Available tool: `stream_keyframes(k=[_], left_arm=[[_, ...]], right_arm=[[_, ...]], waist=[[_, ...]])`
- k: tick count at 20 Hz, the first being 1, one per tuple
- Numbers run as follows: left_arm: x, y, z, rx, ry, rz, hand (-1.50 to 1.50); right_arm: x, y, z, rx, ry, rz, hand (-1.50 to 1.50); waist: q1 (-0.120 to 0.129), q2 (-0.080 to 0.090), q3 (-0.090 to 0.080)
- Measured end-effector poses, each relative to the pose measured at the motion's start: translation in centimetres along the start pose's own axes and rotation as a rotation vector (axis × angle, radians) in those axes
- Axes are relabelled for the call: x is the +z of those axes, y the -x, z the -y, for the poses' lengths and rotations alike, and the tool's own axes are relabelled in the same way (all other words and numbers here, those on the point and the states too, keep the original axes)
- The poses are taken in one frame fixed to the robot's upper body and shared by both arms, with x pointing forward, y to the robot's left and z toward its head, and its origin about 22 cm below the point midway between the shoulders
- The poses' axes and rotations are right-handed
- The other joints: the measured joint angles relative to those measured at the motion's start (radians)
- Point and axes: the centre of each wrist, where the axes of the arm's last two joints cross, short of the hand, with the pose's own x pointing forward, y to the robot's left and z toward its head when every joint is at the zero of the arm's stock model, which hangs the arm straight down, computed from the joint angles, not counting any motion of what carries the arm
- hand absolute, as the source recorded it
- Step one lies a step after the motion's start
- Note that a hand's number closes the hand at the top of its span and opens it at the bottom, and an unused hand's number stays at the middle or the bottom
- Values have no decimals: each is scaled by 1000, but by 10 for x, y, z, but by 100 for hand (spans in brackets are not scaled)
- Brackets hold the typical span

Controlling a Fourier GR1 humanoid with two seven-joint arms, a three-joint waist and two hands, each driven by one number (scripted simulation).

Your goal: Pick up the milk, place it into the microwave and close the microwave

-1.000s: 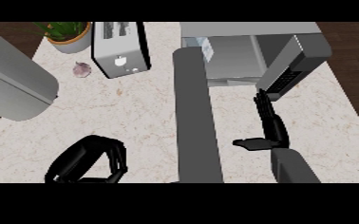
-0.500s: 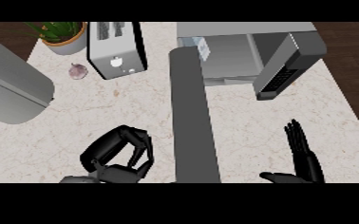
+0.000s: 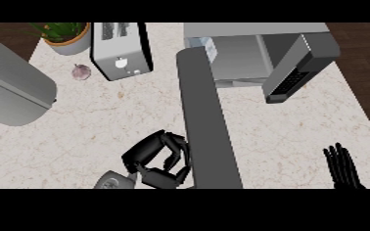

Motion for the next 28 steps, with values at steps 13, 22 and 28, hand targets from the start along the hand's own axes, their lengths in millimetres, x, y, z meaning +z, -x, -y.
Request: stream_keyframes(k=[13, 22, 28], left_arm=[[-47, 5, 75, -11, 24, -58, 150], [-70, -5, 86, -94, -93, -75, 150], [-88, -15, 84, -92, -191, -55, 150]], right_arm=[[-13, -77, -17, -140, -198, 115, -150], [-32, -121, -35, -196, -356, 173, -150], [-35, -141, -43, -214, -434, 185, -150]], waist=[[-28, 8, 0], [-68, 19, 0], [-104, 27, -1]])
